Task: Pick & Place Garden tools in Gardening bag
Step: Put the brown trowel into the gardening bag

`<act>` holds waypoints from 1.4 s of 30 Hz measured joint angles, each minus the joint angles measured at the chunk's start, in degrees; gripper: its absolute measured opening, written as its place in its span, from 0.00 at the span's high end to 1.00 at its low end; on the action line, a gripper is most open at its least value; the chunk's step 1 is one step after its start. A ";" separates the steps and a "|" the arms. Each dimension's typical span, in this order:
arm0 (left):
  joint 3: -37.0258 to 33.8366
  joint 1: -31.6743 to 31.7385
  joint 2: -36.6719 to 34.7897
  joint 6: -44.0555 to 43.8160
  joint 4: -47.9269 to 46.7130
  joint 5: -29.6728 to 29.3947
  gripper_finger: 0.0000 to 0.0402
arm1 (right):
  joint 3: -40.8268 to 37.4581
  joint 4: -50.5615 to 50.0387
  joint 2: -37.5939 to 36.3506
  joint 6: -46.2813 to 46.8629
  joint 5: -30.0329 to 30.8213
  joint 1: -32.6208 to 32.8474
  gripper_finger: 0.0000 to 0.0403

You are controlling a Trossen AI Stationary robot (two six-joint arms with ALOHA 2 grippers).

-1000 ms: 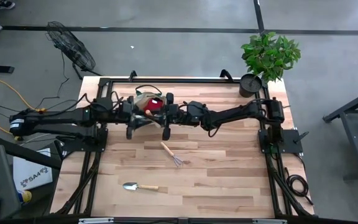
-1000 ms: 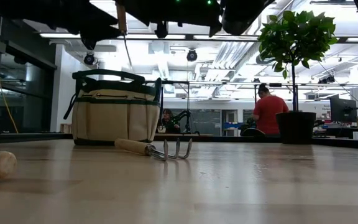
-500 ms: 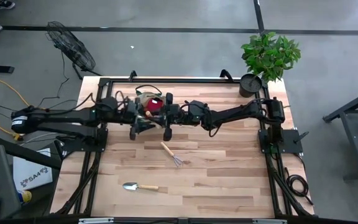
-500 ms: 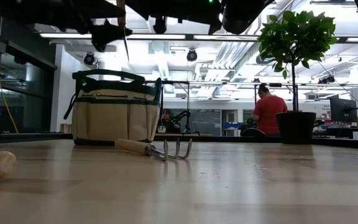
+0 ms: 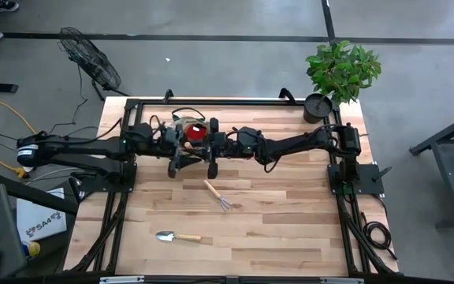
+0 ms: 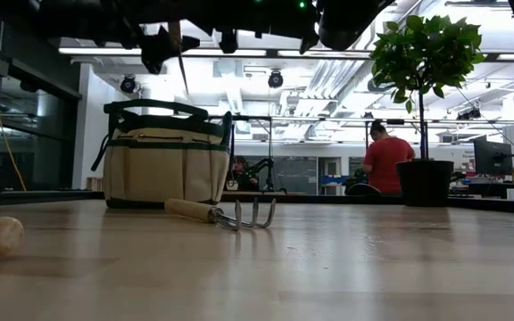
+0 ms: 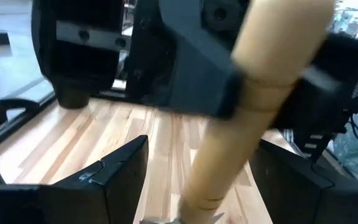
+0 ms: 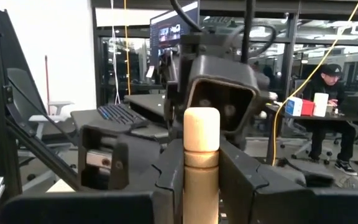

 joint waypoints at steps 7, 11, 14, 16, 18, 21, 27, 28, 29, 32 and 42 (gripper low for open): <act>0.00 0.01 -2.67 0.47 -0.61 -0.06 0.42 | 0.00 0.00 0.00 0.70 0.93 -0.13 0.84; 0.00 0.00 -2.82 0.54 -1.02 0.00 0.54 | 0.00 -0.01 0.00 0.81 0.94 -0.20 0.84; 0.00 0.02 -2.85 0.62 -1.43 -0.04 0.63 | 0.00 0.00 0.00 0.85 0.91 -0.20 0.84; 0.00 0.12 -2.84 0.62 -2.06 -0.09 0.69 | 0.00 -0.02 0.00 0.85 0.93 -0.20 0.84; 0.00 0.13 -2.82 0.62 -2.29 -0.16 0.75 | 0.00 0.01 0.00 0.85 0.88 -0.19 0.84; 0.00 0.13 -2.84 1.49 -2.29 -0.32 0.82 | 0.00 0.00 0.00 1.76 1.13 -0.20 0.84; 0.00 0.11 -2.85 2.52 -3.19 -1.23 0.84 | 0.00 -0.34 0.00 1.98 1.13 -0.20 0.84; 0.00 0.11 -2.87 2.52 -3.29 -1.33 0.84 | 0.00 -0.42 0.00 1.96 1.11 -0.22 0.84; 0.00 0.11 -2.87 2.52 -3.36 -1.33 0.84 | 0.00 -0.52 0.00 1.95 1.12 -0.22 0.84; 0.00 0.11 -2.86 2.00 -3.54 -1.31 0.84 | 0.00 -0.91 0.00 1.94 1.66 -0.22 0.81; 0.00 0.11 -2.85 0.89 -3.82 -3.17 0.84 | 0.00 -4.81 -0.67 3.10 4.45 -0.20 0.59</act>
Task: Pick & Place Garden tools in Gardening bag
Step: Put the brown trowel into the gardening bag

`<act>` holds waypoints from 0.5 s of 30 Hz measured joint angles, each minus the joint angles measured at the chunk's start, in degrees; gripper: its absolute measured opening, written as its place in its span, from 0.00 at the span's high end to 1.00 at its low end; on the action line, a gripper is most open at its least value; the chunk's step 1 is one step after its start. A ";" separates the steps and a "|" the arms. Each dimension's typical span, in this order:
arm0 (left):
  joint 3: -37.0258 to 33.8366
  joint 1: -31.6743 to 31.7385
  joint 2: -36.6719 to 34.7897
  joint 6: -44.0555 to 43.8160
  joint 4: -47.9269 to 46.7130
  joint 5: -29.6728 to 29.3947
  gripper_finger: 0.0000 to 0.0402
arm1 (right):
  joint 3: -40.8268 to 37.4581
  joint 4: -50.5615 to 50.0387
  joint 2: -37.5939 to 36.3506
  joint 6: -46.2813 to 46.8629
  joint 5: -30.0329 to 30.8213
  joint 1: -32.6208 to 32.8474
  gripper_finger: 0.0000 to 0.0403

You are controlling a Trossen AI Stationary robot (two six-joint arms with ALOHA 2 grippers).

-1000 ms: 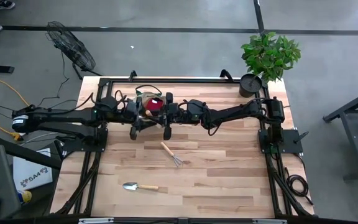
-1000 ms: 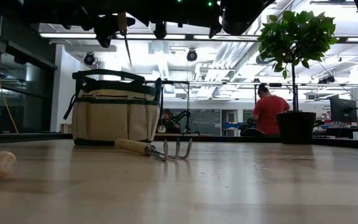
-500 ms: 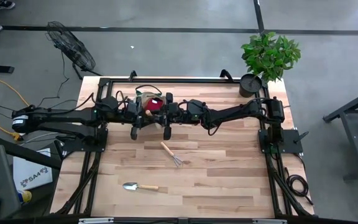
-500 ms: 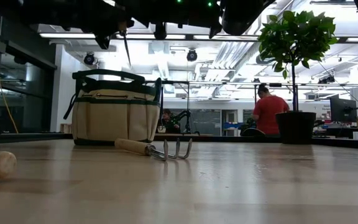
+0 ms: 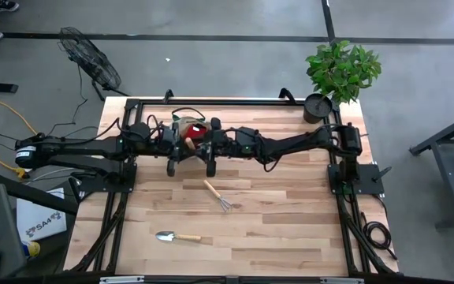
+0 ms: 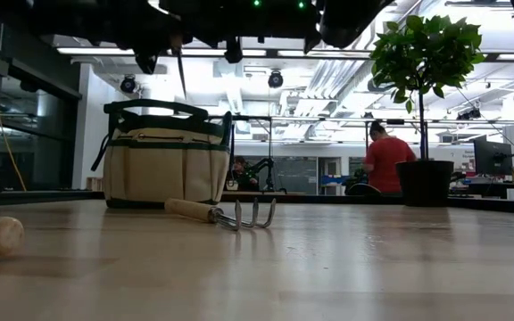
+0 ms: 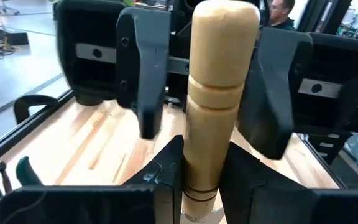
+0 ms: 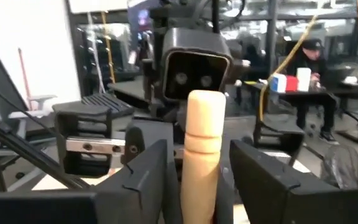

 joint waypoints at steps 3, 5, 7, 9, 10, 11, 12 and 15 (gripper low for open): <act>0.00 0.00 -0.07 -0.32 -0.25 -1.75 0.84 | 0.00 -3.06 -1.41 0.11 0.90 -0.25 0.56; 0.00 0.00 -0.22 -0.51 -0.62 -3.14 0.84 | 0.00 -5.35 -2.60 0.13 1.96 -0.32 0.55; 0.00 0.00 -0.39 -1.75 -1.34 -4.71 0.84 | 0.00 -8.91 -4.00 0.04 3.59 -0.40 0.55; 0.00 0.00 -0.43 -3.62 -1.43 -6.21 0.84 | 0.00 -11.87 -5.31 -0.76 5.65 -0.41 0.55; 0.00 -0.01 -0.44 -4.47 -1.49 -7.06 0.84 | 0.00 -13.86 -6.06 -1.03 7.01 -0.39 0.55; 0.00 -0.07 -0.44 -4.95 -1.49 -7.77 0.84 | 0.00 -15.03 -6.69 -1.11 8.20 -0.39 0.55; 0.00 -0.36 -0.44 -5.43 -1.53 -8.73 0.84 | 0.00 -16.55 -7.45 -1.14 9.43 -0.39 0.55; 0.00 -2.34 -0.44 -5.88 -1.80 -13.32 0.84 | 0.00 -21.09 -9.33 -1.18 12.67 -0.37 0.55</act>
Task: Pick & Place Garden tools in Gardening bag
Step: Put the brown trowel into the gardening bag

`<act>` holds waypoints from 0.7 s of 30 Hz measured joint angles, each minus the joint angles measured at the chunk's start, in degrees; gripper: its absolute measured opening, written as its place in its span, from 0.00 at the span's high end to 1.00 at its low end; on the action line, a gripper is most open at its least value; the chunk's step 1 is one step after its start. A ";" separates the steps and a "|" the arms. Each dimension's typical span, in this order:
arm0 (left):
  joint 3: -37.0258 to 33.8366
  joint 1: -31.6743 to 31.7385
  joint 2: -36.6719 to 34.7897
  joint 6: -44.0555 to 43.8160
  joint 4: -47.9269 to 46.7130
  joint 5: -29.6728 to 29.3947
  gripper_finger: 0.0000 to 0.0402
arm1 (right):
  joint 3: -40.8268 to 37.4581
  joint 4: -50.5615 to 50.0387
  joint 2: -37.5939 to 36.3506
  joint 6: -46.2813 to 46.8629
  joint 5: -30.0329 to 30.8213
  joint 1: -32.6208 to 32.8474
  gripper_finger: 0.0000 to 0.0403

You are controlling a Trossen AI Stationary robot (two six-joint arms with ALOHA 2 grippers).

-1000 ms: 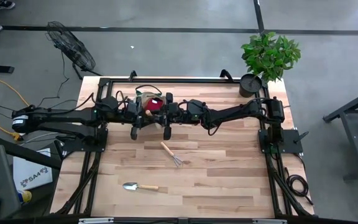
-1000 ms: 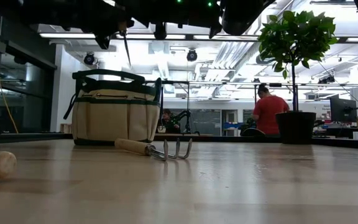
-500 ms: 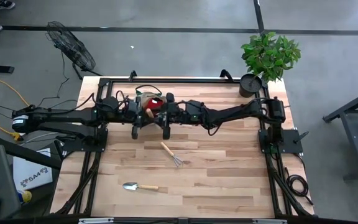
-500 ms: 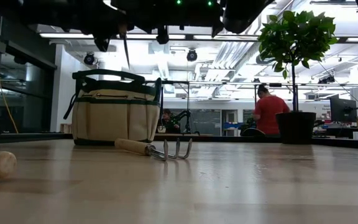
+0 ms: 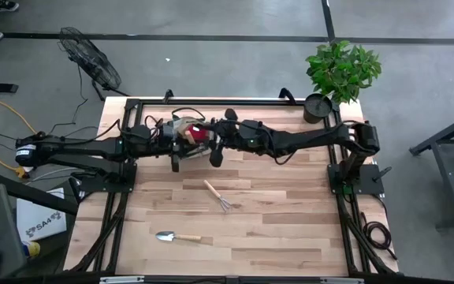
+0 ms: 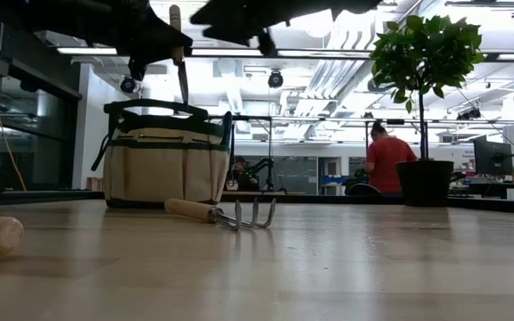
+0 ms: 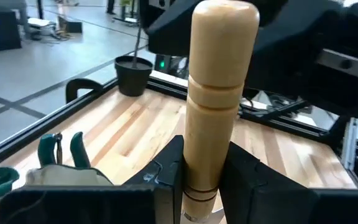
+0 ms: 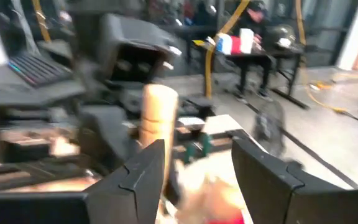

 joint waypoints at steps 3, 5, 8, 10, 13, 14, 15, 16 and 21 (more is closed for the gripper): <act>0.00 -2.95 -0.03 -0.10 -0.09 -5.50 0.84 | 0.00 -4.38 -1.67 0.14 3.84 0.00 0.56; 0.00 -5.32 -0.29 -0.55 -0.18 -9.99 0.84 | 0.00 -6.90 -2.89 0.46 6.36 0.00 0.56; 0.00 -9.69 -0.31 -1.67 -0.27 -18.02 0.84 | 0.00 -10.00 -4.02 0.59 9.73 0.00 0.56; 0.00 -12.76 -0.31 -2.55 -0.51 -23.72 0.84 | 0.00 -11.22 -4.31 0.63 11.72 0.00 0.56; 0.00 -17.34 -0.26 -4.50 -1.22 -31.50 0.84 | 0.00 -12.44 -4.58 0.61 14.06 0.07 0.56; 0.00 -18.80 -0.20 -4.98 -1.37 -33.61 0.84 | 0.00 -12.65 -4.58 0.63 14.62 0.09 0.56; 0.00 -20.28 -0.20 -5.40 -1.41 -35.86 0.84 | 0.00 -13.02 -4.58 0.63 15.05 0.11 0.56; 0.00 -21.73 -0.21 -5.96 -1.36 -37.95 0.84 | 0.00 -13.32 -4.58 0.63 15.16 0.10 0.56; 0.00 -28.77 -0.22 -8.10 -1.35 -48.76 0.84 | 0.00 -14.46 -4.58 1.92 15.88 0.09 0.56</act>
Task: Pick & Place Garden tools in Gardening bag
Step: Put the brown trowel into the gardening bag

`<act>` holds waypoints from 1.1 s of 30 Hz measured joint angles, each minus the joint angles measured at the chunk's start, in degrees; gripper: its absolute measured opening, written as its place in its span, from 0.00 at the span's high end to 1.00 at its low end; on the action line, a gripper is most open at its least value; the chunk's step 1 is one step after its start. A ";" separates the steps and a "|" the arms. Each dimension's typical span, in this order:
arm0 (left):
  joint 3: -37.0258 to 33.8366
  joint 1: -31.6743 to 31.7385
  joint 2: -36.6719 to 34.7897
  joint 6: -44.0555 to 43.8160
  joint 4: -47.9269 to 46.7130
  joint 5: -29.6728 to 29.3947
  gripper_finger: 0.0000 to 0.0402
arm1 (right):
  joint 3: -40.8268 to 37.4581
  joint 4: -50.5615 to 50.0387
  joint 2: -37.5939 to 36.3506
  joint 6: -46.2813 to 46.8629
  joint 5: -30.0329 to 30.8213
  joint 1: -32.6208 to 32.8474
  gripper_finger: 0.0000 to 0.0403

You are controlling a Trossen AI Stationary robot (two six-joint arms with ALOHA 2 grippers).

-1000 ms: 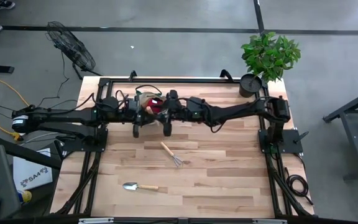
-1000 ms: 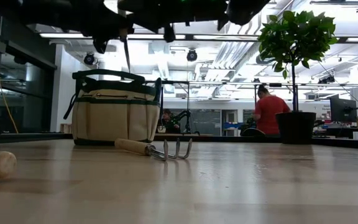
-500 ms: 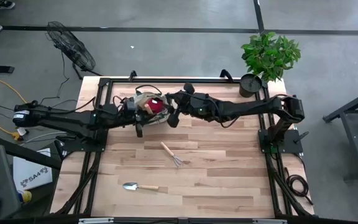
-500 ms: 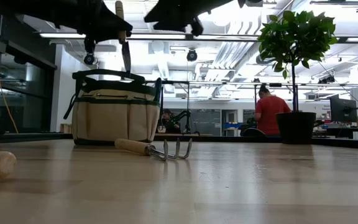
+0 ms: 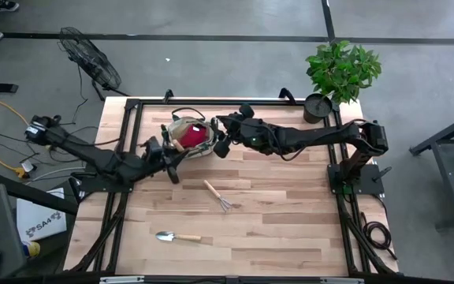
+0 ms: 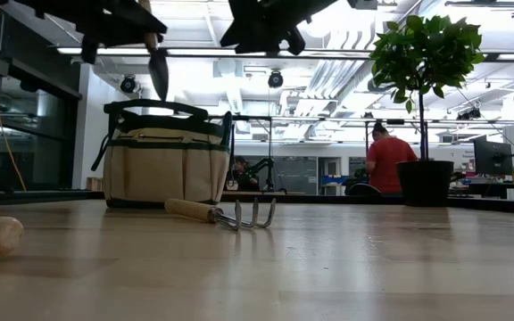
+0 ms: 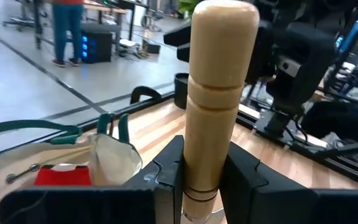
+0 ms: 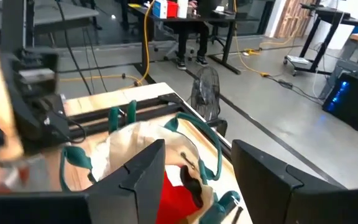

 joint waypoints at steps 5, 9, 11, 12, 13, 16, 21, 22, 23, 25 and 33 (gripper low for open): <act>0.00 -5.97 0.91 -2.79 0.02 -9.69 0.84 | 0.00 -1.61 0.00 0.24 0.31 0.00 0.56; 0.48 -9.34 3.74 -4.27 -0.03 -15.82 0.84 | 0.00 -1.91 0.00 0.24 0.31 0.00 0.56; 1.73 -10.42 5.71 -4.24 -0.01 -18.19 0.84 | 0.00 -1.91 0.00 0.24 0.50 -0.04 0.56; 2.56 -10.83 6.82 -4.09 0.05 -19.29 0.84 | 0.00 -2.00 0.00 0.24 1.02 -0.09 0.56; 3.41 -11.08 8.07 -3.71 0.07 -20.29 0.84 | 0.00 -2.22 0.00 0.24 1.88 -0.09 0.56; 6.27 -11.31 12.39 -2.99 -0.65 -22.86 0.84 | 0.00 -3.75 0.00 0.19 5.30 -0.09 0.56; 10.52 -11.26 19.49 -3.81 -1.27 -27.44 0.84 | 0.00 -6.47 0.00 1.52 10.56 -0.01 0.56; 11.20 -11.25 20.81 -3.87 -1.25 -28.44 0.84 | 0.00 -6.98 0.00 1.72 11.08 -0.02 0.56; 11.79 -11.25 22.09 -3.99 -1.25 -29.51 0.84 | 0.00 -7.44 0.00 1.77 11.70 -0.02 0.56; 12.39 -11.25 23.93 -4.79 -1.27 -31.39 0.84 | 0.00 -8.18 0.02 1.78 14.43 0.03 0.56; 12.66 -11.27 27.85 -9.40 -3.41 -32.56 0.84 | 0.00 -8.62 0.02 1.65 26.69 1.16 0.56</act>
